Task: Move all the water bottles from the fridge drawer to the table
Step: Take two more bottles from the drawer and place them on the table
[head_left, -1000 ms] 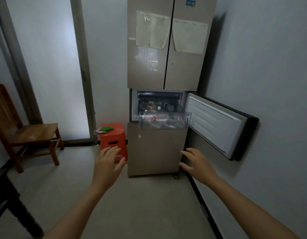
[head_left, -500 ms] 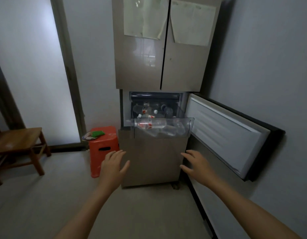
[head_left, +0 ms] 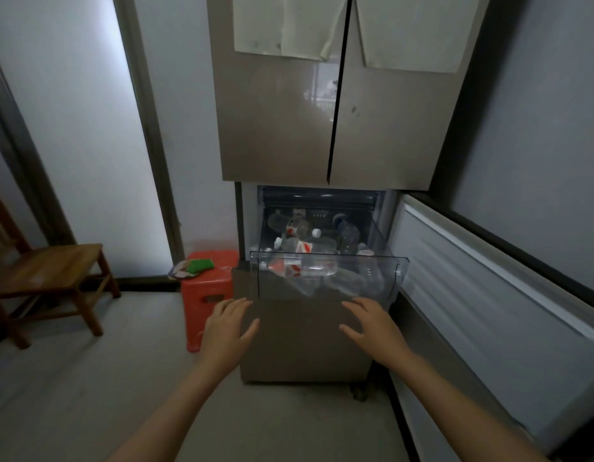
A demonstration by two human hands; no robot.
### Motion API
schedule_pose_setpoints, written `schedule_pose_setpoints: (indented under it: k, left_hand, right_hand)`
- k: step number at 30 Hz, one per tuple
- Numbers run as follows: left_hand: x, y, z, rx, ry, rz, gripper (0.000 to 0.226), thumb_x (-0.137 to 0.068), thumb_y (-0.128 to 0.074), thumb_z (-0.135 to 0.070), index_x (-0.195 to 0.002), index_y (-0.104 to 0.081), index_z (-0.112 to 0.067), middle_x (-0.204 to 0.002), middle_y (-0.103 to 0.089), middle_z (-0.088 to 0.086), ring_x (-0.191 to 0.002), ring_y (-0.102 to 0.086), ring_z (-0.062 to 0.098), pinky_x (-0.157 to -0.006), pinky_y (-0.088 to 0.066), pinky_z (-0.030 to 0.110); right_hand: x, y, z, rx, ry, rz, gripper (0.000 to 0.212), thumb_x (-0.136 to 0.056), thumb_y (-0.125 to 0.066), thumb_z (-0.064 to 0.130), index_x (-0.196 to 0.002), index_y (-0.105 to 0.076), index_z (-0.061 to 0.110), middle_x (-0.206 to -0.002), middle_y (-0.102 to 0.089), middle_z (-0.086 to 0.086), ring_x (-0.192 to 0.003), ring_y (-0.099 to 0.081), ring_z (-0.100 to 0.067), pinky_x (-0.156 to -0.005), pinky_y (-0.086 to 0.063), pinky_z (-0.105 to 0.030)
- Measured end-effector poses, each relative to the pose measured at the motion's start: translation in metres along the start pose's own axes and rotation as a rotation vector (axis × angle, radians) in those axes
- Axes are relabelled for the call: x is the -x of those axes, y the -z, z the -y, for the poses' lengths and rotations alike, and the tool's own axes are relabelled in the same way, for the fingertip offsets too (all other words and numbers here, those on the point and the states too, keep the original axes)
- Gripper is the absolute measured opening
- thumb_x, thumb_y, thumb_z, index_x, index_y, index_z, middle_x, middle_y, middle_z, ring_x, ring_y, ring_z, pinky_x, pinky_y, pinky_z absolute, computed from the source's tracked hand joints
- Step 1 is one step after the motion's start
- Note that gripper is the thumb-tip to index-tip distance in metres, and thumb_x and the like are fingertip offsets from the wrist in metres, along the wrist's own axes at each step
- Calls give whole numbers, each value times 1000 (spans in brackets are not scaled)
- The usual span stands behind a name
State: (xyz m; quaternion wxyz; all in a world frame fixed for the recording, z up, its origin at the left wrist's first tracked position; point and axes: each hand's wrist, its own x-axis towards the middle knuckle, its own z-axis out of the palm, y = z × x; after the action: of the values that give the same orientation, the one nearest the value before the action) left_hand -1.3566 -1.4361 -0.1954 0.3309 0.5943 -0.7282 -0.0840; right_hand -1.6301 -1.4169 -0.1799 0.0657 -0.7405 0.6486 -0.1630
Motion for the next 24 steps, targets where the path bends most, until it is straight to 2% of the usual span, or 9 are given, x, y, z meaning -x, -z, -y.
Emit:
schedule_pose_setpoints:
  k: [7, 17, 24]
  left_hand:
    - [-49, -42, 26, -40, 23, 68, 40, -88, -57, -27, -124, -55, -12, -130, -55, 3, -126, -39, 21, -101, -35, 37]
    - [-191, -92, 68, 54, 25, -15, 35, -86, -60, -19, -119, -57, -8, -126, -57, 9, -124, -42, 25, -101, -33, 41]
    - [-264, -121, 89, 62, -27, 74, 32, -85, -61, -19, -115, -60, -7, -120, -60, 9, -117, -47, 26, -94, -36, 38]
  right_hand:
    - [-55, -28, -27, -5, 9, 76, 54, -92, -49, 41, -141, -36, 23, -147, -32, -2, -136, -27, -15, -111, -25, -30]
    - [-208, -36, -39, -30, 13, 39, 52, -90, -53, 38, -139, -37, 25, -143, -36, 2, -131, -32, -13, -107, -27, -27]
    - [-291, -55, -43, -117, -56, 80, 49, -89, -56, 34, -135, -45, 20, -136, -47, -1, -125, -42, -14, -100, -31, -23]
